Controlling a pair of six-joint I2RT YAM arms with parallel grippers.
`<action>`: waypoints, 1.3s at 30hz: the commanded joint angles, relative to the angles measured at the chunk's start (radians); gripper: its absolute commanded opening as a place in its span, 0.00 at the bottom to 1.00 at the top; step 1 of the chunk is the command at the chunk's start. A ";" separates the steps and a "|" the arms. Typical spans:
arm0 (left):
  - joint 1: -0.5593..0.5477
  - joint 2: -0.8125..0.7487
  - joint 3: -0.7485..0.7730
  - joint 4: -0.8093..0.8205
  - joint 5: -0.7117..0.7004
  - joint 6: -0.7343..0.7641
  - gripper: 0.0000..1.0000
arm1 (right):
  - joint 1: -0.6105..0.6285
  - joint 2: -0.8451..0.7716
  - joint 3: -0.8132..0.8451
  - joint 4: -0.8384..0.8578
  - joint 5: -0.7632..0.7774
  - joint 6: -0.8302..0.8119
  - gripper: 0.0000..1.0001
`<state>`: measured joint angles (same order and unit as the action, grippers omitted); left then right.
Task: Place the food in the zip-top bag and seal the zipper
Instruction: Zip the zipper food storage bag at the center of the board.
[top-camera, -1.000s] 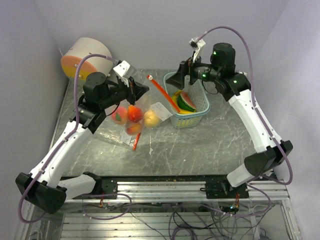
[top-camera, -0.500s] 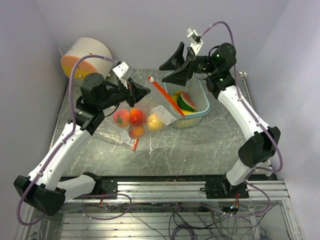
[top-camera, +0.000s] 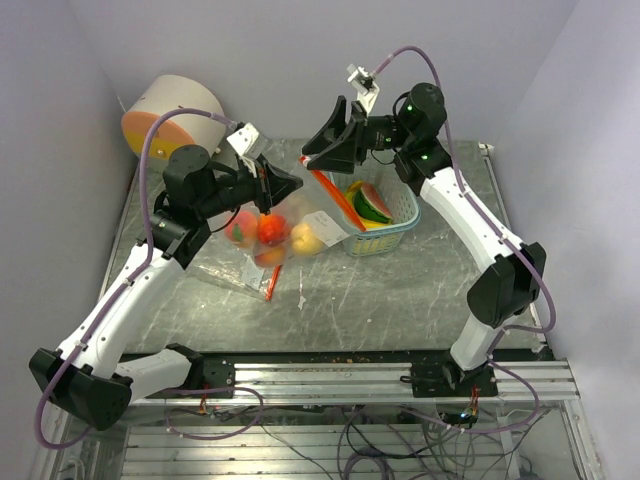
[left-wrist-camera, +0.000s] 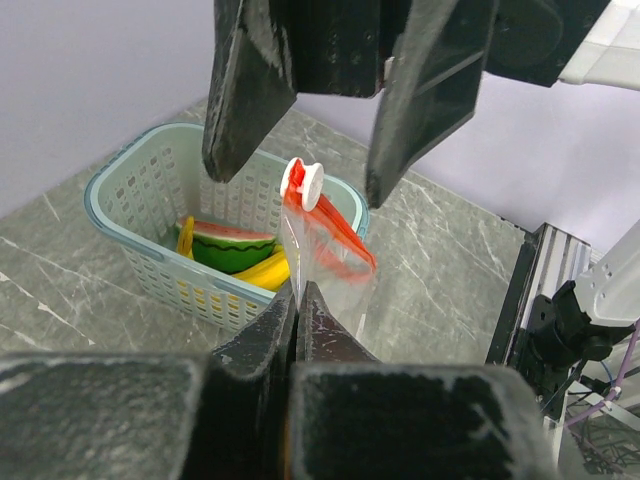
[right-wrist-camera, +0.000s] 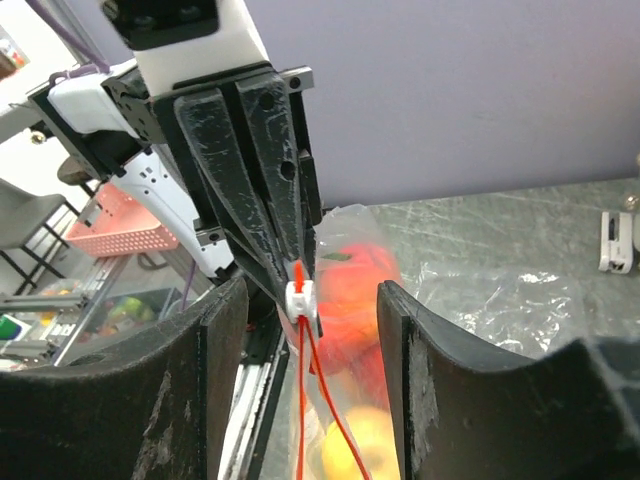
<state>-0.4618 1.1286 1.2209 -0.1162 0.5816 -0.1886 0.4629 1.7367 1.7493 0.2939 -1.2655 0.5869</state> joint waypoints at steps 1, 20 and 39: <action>0.000 0.000 0.040 0.057 0.019 -0.004 0.07 | 0.006 0.028 0.016 0.039 -0.009 0.051 0.53; 0.000 0.004 0.033 0.075 -0.006 -0.003 0.07 | 0.008 0.055 -0.005 0.118 -0.072 0.186 0.09; 0.000 -0.050 0.028 0.032 -0.124 0.050 0.07 | -0.054 -0.026 -0.074 -0.194 -0.035 -0.001 0.00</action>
<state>-0.4641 1.1313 1.2209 -0.1226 0.5125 -0.1642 0.4427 1.7588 1.7050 0.2058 -1.3010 0.6563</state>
